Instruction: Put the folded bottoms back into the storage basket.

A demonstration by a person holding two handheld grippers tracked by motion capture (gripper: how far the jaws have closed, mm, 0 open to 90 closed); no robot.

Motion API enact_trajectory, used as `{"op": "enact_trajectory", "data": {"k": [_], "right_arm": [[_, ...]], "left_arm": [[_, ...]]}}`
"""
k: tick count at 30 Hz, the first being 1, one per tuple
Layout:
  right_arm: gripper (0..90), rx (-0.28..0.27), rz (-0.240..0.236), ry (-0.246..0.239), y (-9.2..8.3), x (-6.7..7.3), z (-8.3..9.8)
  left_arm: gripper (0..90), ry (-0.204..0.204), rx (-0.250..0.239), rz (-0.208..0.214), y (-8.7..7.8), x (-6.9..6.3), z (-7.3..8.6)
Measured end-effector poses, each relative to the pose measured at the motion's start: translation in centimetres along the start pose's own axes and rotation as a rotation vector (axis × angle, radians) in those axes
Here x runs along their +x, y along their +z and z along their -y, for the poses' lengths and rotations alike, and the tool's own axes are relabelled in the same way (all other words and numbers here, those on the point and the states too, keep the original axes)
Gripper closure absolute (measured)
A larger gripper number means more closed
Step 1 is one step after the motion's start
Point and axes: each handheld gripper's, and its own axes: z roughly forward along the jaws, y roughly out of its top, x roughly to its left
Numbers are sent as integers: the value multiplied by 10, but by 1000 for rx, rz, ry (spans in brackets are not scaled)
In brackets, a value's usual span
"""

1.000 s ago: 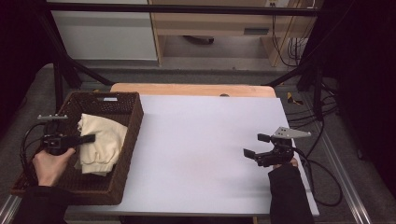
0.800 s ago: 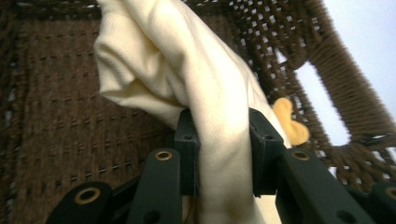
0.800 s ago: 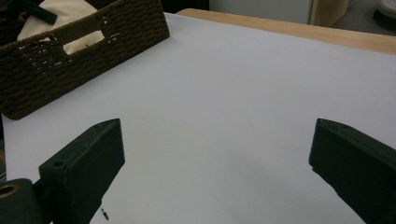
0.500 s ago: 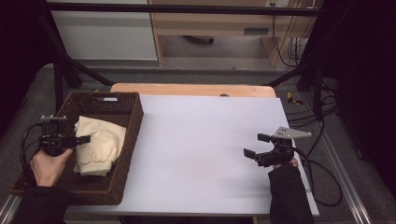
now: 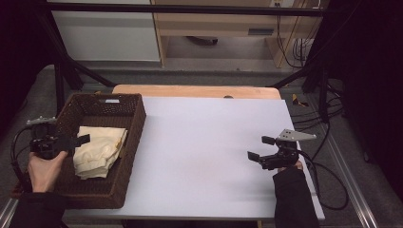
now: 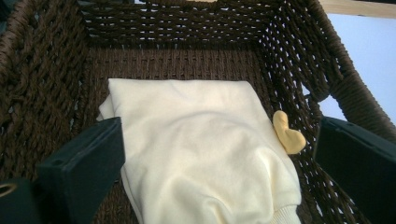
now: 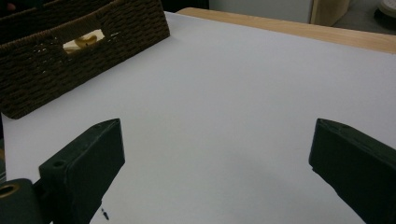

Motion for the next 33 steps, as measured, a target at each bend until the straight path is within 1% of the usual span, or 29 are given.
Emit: {"op": "enact_trajectory", "data": {"k": [3, 5, 8, 11, 17, 22, 25, 28, 33], "right_arm": [[36, 0, -1, -1, 0, 0, 0], [36, 1, -1, -1, 0, 0, 0], [36, 0, -1, -1, 0, 0, 0], [36, 2, -1, -1, 1, 0, 0], [36, 1, -1, -1, 0, 0, 0], [36, 2, -1, -1, 1, 0, 0], [36, 3, 0, 0, 1, 0, 0], [36, 1, -3, -1, 0, 0, 0], [36, 5, -2, 1, 1, 0, 1]], "left_arm": [[1, 4, -19, 23, -3, -1, 1], [0, 15, -34, 37, -6, -3, 1], [0, 37, -55, 60, -10, -7, 1], [0, 62, -67, 72, -13, -12, 1], [0, 109, -85, 92, -16, -29, -1], [0, 153, -99, 112, -19, -46, -3], [0, 164, -107, 132, -19, -54, -4], [0, 191, -108, 146, -18, -64, -4], [0, 218, -122, 171, -17, -77, -4]]}}
